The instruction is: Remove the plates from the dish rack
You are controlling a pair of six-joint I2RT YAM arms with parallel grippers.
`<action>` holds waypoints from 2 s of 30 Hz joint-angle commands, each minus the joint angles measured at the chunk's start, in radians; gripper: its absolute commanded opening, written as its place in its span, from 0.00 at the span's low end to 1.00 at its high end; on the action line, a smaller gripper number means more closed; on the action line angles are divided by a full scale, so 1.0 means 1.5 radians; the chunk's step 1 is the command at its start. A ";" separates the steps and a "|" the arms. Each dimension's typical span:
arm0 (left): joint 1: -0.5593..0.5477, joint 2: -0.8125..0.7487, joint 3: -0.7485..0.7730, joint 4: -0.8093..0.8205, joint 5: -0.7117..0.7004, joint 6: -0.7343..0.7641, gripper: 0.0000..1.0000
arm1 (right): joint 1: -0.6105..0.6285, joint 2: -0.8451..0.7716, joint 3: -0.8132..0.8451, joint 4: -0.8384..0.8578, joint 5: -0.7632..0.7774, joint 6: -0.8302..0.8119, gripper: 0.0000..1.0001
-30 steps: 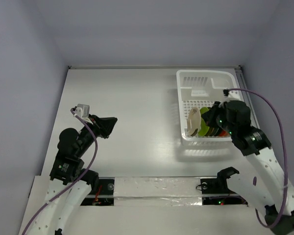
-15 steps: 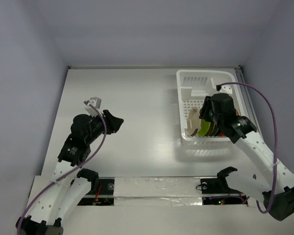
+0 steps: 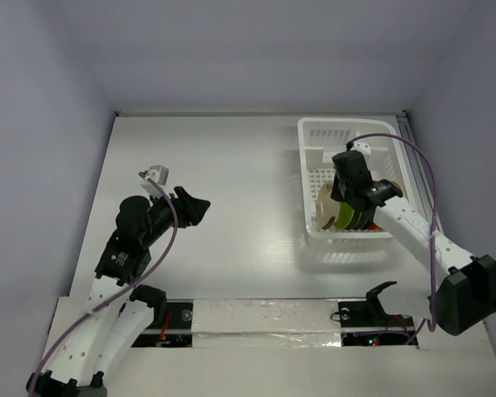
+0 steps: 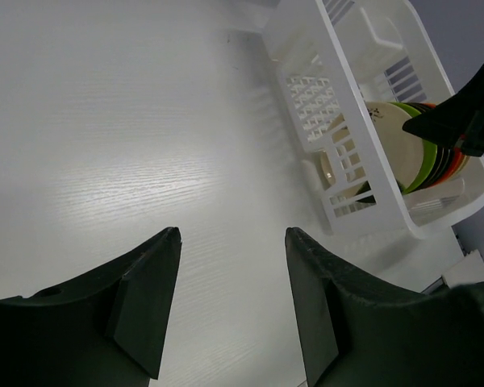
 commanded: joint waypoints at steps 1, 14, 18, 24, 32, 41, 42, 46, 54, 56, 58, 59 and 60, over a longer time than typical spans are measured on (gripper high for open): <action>0.003 -0.012 0.000 0.032 0.018 0.002 0.51 | 0.003 0.018 0.039 0.001 0.040 -0.009 0.22; 0.017 -0.039 -0.002 0.038 0.035 0.003 0.52 | 0.015 0.102 0.115 -0.125 0.065 -0.058 0.27; 0.017 -0.049 -0.002 0.037 0.032 0.003 0.52 | 0.022 0.105 0.127 -0.135 0.078 -0.068 0.29; 0.005 -0.059 -0.002 0.034 0.029 0.003 0.52 | 0.042 0.113 0.169 -0.181 0.133 -0.075 0.16; 0.005 -0.067 0.001 0.031 0.023 0.004 0.52 | 0.086 0.129 0.257 -0.232 0.196 -0.083 0.01; 0.005 -0.069 0.000 0.030 0.019 0.004 0.52 | 0.114 0.141 0.278 -0.249 0.251 -0.091 0.00; 0.005 -0.070 0.001 0.030 0.019 0.004 0.52 | 0.121 0.141 0.282 -0.253 0.265 -0.085 0.00; 0.005 -0.070 0.003 0.027 0.014 0.005 0.51 | 0.170 0.121 0.354 -0.320 0.363 -0.032 0.00; 0.005 -0.096 0.006 0.017 -0.020 0.005 0.51 | 0.269 0.051 0.429 -0.200 0.283 -0.042 0.00; 0.005 -0.102 0.009 0.011 -0.032 0.003 0.50 | 0.276 0.056 0.393 -0.067 0.158 -0.052 0.00; 0.005 -0.104 0.013 0.006 -0.048 0.002 0.50 | 0.276 0.075 0.340 0.035 0.017 -0.048 0.00; 0.012 -0.105 0.014 0.002 -0.057 0.003 0.50 | 0.283 0.116 0.327 0.112 -0.041 -0.033 0.00; 0.012 -0.107 0.014 0.000 -0.062 0.002 0.50 | 0.283 0.145 0.327 0.135 -0.041 -0.026 0.00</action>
